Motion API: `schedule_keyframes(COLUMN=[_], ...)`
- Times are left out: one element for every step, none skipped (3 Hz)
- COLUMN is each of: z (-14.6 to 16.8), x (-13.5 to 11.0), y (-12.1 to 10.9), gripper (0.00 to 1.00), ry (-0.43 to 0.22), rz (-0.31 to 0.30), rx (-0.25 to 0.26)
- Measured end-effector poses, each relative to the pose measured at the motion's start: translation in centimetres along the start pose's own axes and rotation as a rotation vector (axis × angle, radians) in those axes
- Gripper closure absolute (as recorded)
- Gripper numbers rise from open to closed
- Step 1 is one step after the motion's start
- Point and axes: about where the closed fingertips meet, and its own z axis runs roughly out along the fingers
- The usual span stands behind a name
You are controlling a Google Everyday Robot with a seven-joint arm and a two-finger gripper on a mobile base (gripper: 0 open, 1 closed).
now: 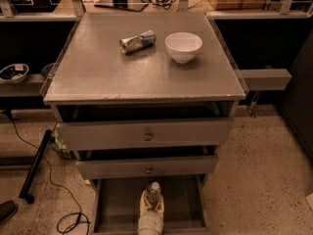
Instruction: Place water bottle into bottom drawer
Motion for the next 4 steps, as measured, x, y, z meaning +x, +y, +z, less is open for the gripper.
schedule_keyframes(z=[0.0,0.0,-0.3,-0.9], x=[0.0,-0.5,-5.8,-10.1], y=[0.0,0.1,1.2,2.1], gripper=[1.00,1.00,1.00,1.00], ry=[0.000,-0.005,-0.057,-0.089], rz=[0.000,-0.002,-0.025,-0.048], rx=[0.000,-0.002,-0.026,-0.051])
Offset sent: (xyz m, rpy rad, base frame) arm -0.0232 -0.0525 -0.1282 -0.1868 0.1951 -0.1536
